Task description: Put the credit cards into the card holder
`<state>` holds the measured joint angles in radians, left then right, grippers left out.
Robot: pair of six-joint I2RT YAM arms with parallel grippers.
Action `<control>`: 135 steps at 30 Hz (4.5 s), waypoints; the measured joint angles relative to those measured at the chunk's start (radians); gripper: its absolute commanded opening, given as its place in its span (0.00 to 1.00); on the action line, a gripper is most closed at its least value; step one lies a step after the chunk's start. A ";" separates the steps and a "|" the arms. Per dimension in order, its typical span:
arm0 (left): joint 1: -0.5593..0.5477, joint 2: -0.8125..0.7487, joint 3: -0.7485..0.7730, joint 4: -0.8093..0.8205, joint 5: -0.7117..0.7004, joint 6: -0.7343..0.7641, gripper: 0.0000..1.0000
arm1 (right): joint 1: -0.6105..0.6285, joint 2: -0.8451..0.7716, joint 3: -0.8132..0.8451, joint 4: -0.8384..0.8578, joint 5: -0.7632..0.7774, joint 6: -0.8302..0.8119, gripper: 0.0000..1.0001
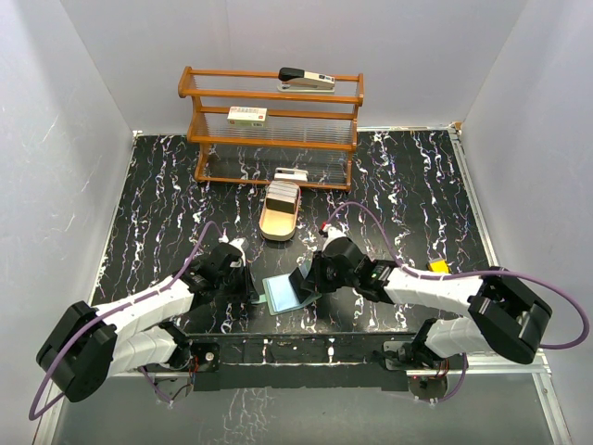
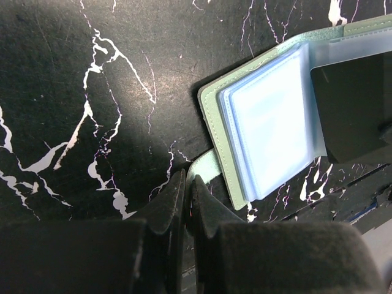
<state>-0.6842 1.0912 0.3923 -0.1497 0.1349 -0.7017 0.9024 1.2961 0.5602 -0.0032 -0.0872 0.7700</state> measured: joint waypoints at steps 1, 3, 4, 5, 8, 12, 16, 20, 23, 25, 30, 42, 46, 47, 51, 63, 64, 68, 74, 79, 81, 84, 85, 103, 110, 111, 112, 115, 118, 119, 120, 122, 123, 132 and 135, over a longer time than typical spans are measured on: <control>0.000 0.000 0.000 0.002 0.001 -0.001 0.00 | 0.000 0.001 -0.004 0.003 0.002 0.000 0.00; 0.000 0.002 0.000 0.006 0.003 -0.002 0.00 | 0.000 0.003 -0.014 0.016 0.002 0.000 0.00; 0.000 0.002 0.000 0.007 0.003 -0.003 0.00 | 0.000 0.005 -0.017 0.020 0.002 0.000 0.00; 0.000 0.002 0.000 0.008 0.003 -0.005 0.00 | 0.000 0.010 -0.020 0.025 0.002 0.000 0.00; 0.000 0.002 0.000 0.014 0.003 -0.009 0.00 | 0.000 0.031 -0.020 0.040 0.002 -0.001 0.00; 0.000 0.005 -0.001 0.015 0.003 -0.012 0.00 | -0.001 0.055 -0.020 0.063 0.002 0.000 0.00; 0.000 0.011 -0.002 0.015 0.001 -0.016 0.00 | -0.004 0.080 -0.020 0.093 0.001 0.004 0.00; 0.000 0.011 -0.002 0.015 0.000 -0.017 0.00 | -0.009 0.087 -0.034 0.126 -0.002 0.022 0.00; 0.000 0.011 -0.002 0.015 0.000 -0.017 0.00 | -0.014 0.087 -0.046 0.142 -0.003 0.033 0.00; 0.000 0.011 -0.002 0.015 0.000 -0.017 0.00 | -0.017 0.087 -0.048 0.144 -0.004 0.044 0.01; 0.000 0.011 -0.002 0.016 0.000 -0.020 0.00 | -0.019 0.087 -0.059 0.158 -0.004 0.056 0.04; 0.000 0.011 -0.002 0.016 0.000 -0.025 0.00 | -0.028 0.114 -0.077 0.163 -0.006 0.063 0.13; 0.000 0.013 -0.002 0.018 0.000 -0.024 0.00 | -0.033 0.131 -0.065 0.160 -0.021 0.046 0.10; 0.000 0.014 -0.002 0.019 0.000 -0.024 0.00 | -0.034 0.135 -0.063 0.161 -0.025 0.043 0.10; 0.000 0.016 -0.002 0.023 0.000 -0.024 0.00 | -0.038 0.142 -0.057 0.162 -0.039 0.031 0.10; 0.000 0.018 -0.002 0.022 -0.006 -0.023 0.00 | -0.088 0.157 -0.018 0.109 -0.109 -0.030 0.08; 0.000 0.018 -0.002 0.022 -0.006 -0.023 0.00 | -0.097 0.157 -0.018 0.106 -0.122 -0.037 0.08; 0.000 0.021 0.000 0.022 -0.007 -0.019 0.00 | -0.127 0.157 -0.013 0.079 -0.168 -0.066 0.08; 0.000 0.034 0.010 0.021 -0.008 -0.015 0.00 | -0.141 0.190 0.015 0.058 -0.220 -0.112 0.09; 0.000 0.034 0.010 0.021 -0.008 -0.015 0.00 | -0.145 0.231 0.048 0.056 -0.261 -0.126 0.09; 0.000 0.034 0.010 0.021 -0.008 -0.015 0.00 | -0.145 0.234 0.051 0.056 -0.267 -0.129 0.09; 0.000 0.034 0.010 0.021 -0.008 -0.015 0.00 | -0.145 0.234 0.051 0.058 -0.271 -0.122 0.09; 0.000 0.034 0.010 0.021 -0.008 -0.015 0.00 | -0.145 0.234 0.051 0.060 -0.272 -0.117 0.09; 0.000 0.036 0.002 0.045 0.003 -0.037 0.00 | -0.123 0.221 0.008 0.137 -0.240 -0.005 0.32; 0.000 0.036 0.000 0.049 0.003 -0.042 0.00 | -0.116 0.158 0.042 -0.026 -0.156 -0.039 0.37; 0.000 0.036 0.000 0.049 0.003 -0.042 0.00 | -0.116 0.157 0.049 -0.043 -0.150 -0.043 0.38; 0.000 0.036 0.000 0.049 0.003 -0.042 0.00 | -0.116 0.157 0.056 -0.056 -0.146 -0.047 0.39; 0.000 0.039 0.000 0.052 0.005 -0.042 0.00 | -0.116 0.157 0.072 -0.089 -0.140 -0.062 0.41; 0.000 0.045 0.000 0.060 0.010 -0.042 0.00 | -0.113 0.157 0.081 -0.102 -0.139 -0.071 0.41; 0.000 0.048 0.001 0.065 0.013 -0.042 0.00 | -0.111 0.157 0.081 -0.103 -0.140 -0.075 0.41; 0.000 0.050 0.001 0.068 0.015 -0.042 0.00 | -0.111 0.157 0.081 -0.102 -0.140 -0.078 0.42; 0.000 0.052 0.001 0.070 0.016 -0.042 0.00 | -0.110 0.160 0.084 -0.102 -0.142 -0.084 0.43; 0.000 0.052 0.001 0.071 0.018 -0.042 0.00 | -0.110 0.163 0.086 -0.101 -0.144 -0.085 0.44; 0.000 0.061 0.005 0.075 0.024 -0.042 0.00 | -0.094 0.211 0.110 -0.048 -0.181 -0.092 0.45; 0.000 0.062 0.006 0.075 0.025 -0.040 0.00 | -0.082 0.226 0.117 -0.031 -0.191 -0.095 0.45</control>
<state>-0.6838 1.1530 0.3981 -0.0746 0.1600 -0.7422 0.8200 1.5219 0.6777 -0.0341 -0.2779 0.6750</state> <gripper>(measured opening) 0.031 0.450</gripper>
